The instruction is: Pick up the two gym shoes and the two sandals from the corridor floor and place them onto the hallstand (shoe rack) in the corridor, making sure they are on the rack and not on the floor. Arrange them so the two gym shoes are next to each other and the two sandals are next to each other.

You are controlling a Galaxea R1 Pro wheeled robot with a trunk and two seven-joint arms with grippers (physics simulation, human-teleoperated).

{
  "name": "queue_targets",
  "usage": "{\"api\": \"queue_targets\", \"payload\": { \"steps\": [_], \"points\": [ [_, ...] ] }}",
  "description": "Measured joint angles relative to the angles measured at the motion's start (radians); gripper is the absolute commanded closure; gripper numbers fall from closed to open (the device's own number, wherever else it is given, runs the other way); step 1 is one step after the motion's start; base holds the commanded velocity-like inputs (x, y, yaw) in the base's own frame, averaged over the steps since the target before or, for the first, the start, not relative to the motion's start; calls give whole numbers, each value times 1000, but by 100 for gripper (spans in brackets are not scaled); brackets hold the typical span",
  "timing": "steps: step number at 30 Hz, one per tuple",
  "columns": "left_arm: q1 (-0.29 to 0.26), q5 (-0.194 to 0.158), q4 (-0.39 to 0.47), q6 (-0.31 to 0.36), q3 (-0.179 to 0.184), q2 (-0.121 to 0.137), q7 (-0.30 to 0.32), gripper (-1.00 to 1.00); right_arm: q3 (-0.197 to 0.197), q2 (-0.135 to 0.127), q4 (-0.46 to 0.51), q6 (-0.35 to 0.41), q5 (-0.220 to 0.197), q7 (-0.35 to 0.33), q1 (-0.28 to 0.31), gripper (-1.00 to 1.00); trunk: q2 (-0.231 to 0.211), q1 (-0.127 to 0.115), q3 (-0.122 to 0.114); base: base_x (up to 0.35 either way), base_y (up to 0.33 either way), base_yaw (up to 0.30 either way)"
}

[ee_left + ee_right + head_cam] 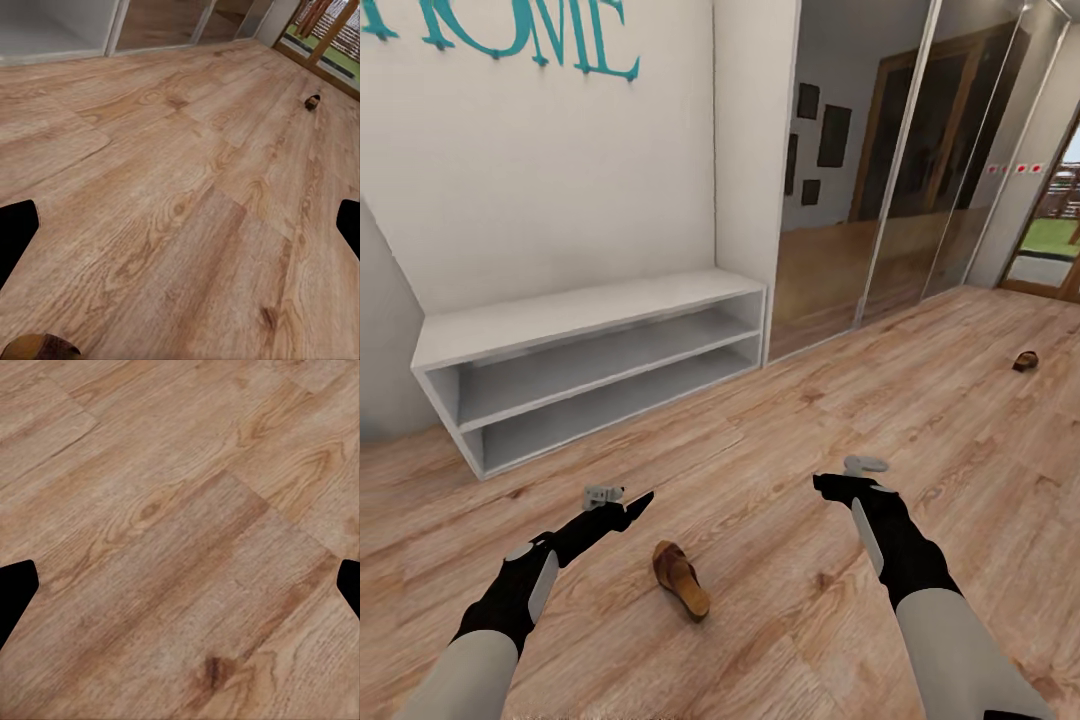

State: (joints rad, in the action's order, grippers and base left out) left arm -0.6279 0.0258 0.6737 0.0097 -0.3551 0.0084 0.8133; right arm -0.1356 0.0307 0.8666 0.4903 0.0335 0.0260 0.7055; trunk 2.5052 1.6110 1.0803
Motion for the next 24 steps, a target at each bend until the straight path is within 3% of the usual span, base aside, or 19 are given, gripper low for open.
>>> {"api": "queue_targets", "payload": {
  "steps": [18, 24],
  "points": [
    [0, 0, 0, 0, 0, 0, 0, -100, 0, 0, 0, 0, 0, 0, 0, -100, 0, 0, 0, 0, -278, 297],
    [0, -1, 0, 0, 0, 0, 0, -100, 0, 0, 0, 0, 0, 0, 0, -100, 0, 0, 0, 0, -108, 297]
  ]
}}
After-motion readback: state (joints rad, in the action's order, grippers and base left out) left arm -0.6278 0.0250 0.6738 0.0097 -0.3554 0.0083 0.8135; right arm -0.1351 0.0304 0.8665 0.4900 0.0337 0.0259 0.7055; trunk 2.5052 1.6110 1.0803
